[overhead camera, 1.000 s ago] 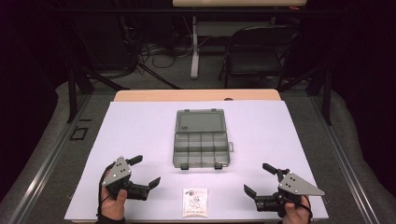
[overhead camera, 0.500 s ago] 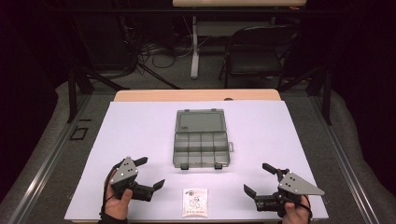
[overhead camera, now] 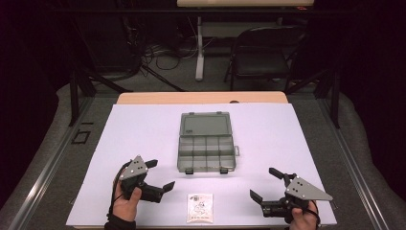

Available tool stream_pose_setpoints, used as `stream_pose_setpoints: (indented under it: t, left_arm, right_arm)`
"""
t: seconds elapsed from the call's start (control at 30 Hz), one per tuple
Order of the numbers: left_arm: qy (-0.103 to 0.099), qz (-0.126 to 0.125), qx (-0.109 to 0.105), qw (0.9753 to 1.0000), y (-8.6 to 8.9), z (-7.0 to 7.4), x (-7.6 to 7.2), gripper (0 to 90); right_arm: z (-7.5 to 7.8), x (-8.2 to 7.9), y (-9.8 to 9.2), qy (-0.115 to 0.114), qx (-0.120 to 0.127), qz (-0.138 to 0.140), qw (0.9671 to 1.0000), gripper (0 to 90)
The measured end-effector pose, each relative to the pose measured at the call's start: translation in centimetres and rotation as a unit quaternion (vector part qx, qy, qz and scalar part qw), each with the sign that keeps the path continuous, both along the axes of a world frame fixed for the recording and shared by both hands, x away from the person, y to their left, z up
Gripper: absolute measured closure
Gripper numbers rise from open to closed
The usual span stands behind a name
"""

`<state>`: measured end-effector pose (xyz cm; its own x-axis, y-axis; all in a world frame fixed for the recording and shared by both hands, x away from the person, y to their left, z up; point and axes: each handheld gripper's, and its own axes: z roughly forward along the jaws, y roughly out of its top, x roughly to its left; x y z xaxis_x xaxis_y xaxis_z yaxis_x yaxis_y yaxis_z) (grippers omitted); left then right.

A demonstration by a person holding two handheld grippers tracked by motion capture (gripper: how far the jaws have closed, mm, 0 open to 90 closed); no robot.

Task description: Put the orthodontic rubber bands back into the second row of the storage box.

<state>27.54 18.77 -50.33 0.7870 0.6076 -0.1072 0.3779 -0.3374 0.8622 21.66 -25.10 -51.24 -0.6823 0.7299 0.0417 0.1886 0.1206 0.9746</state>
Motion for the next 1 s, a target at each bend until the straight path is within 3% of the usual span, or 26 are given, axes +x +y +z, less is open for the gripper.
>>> stream_pose_setpoints:
  t: [0.2, 0.4, 0.67, 0.83, 1.0]
  left_arm:
    - [0.023, -0.006, 0.005, 0.9997, -1.0, 0.0, 0.5, 1.5]
    - [0.030, -0.019, 0.008, 0.9993, -2.1, 0.1, 0.9, 1.5]
    - [0.052, -0.037, 0.025, 0.9977, -3.8, -0.1, 1.5, 1.4]
    - [0.056, -0.042, 0.034, 0.9970, -4.7, -0.3, 1.7, 1.4]
    - [0.076, -0.049, 0.044, 0.9949, -5.5, -0.7, 2.0, 1.3]
  right_arm:
    - [0.0, 0.0, 0.0, 0.001, 0.000, 0.000, 1.0000, 3.3]
    - [0.0, 0.0, 0.0, 0.001, 0.001, 0.000, 1.0000, 3.3]
    - [0.0, 0.0, 0.0, 0.001, 0.001, 0.001, 1.0000, 3.4]
    - [0.0, 0.0, 0.0, 0.001, 0.002, 0.001, 1.0000, 3.4]
    - [0.0, 0.0, 0.1, 0.001, 0.002, 0.001, 1.0000, 3.4]
